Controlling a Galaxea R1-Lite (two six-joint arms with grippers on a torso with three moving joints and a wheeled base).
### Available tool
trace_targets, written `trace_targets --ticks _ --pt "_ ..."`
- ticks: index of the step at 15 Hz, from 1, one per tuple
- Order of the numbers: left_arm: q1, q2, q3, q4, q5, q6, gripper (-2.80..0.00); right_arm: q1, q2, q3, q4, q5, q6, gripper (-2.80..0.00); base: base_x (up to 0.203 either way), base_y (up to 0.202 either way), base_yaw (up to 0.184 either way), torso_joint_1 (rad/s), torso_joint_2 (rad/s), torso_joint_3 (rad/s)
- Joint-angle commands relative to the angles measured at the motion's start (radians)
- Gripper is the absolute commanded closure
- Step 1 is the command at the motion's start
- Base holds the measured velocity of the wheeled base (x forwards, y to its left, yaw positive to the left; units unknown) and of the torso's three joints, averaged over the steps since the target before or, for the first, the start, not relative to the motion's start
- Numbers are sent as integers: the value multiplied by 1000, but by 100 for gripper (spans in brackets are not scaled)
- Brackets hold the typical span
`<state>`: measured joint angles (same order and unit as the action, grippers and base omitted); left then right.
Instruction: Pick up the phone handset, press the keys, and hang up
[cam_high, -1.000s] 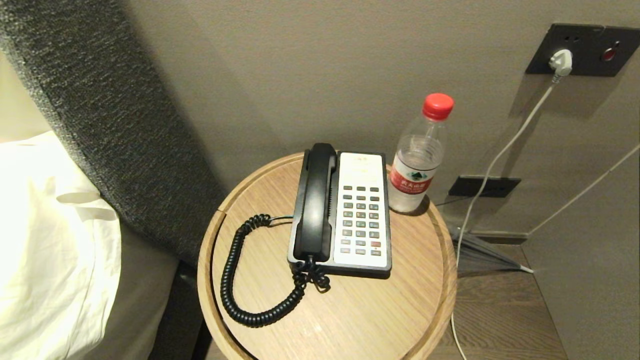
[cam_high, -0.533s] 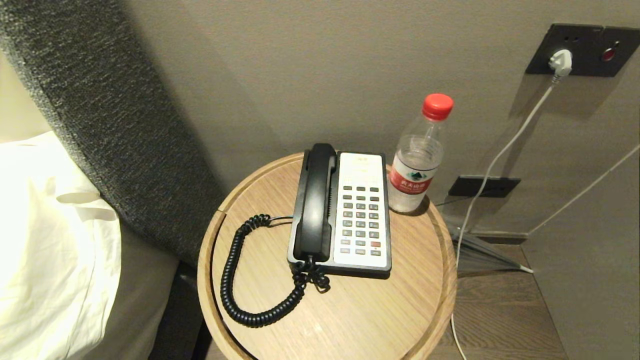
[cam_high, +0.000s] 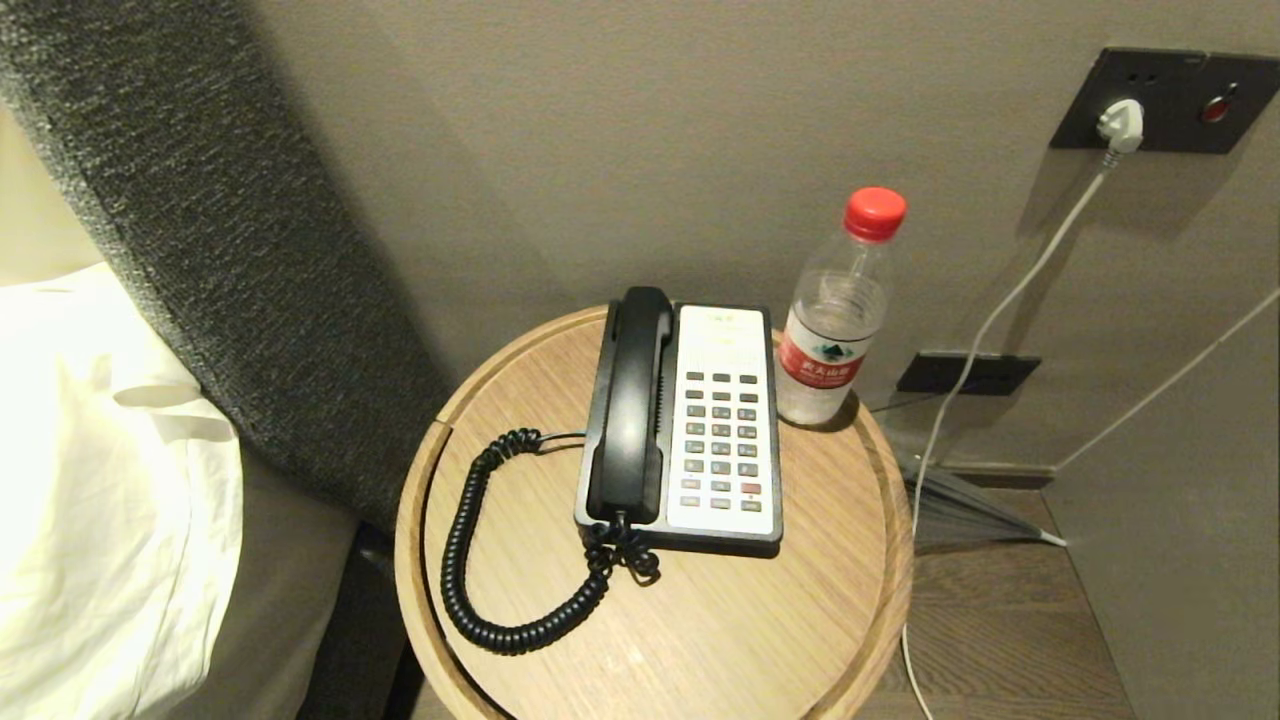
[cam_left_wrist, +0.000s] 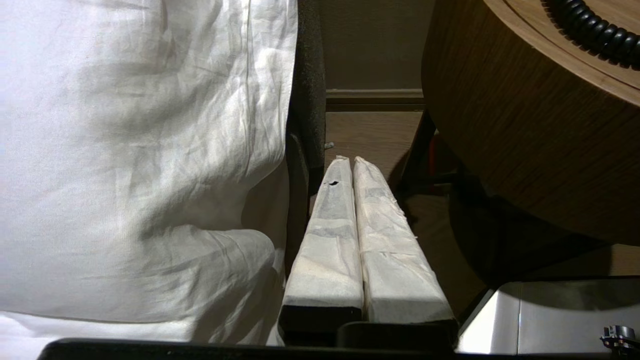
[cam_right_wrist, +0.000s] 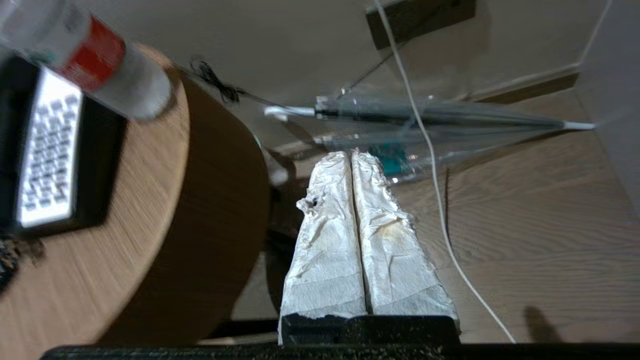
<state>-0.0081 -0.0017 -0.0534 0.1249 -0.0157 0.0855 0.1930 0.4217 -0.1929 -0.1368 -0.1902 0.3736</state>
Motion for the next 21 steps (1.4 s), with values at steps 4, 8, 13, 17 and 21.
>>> trace_targets --ticks 4,8,13,17,21 --pt "0 0 0 1 2 0 0 -94 -106 121 -2 82 -77 0 0 0 0 0 0 0" --pt "0 0 0 1 0 0 0 -129 -159 179 -6 114 -110 0 0 0 0 0 0 0" --pt "0 0 0 1 0 0 0 -193 -259 182 87 167 -229 0 0 0 0 0 0 0" --pt "0 0 0 1 0 0 0 -193 -380 180 121 175 -333 0 0 0 0 0 0 0" --pt "0 0 0 1 0 0 0 -191 -397 191 132 186 -408 0 0 0 0 0 0 0"
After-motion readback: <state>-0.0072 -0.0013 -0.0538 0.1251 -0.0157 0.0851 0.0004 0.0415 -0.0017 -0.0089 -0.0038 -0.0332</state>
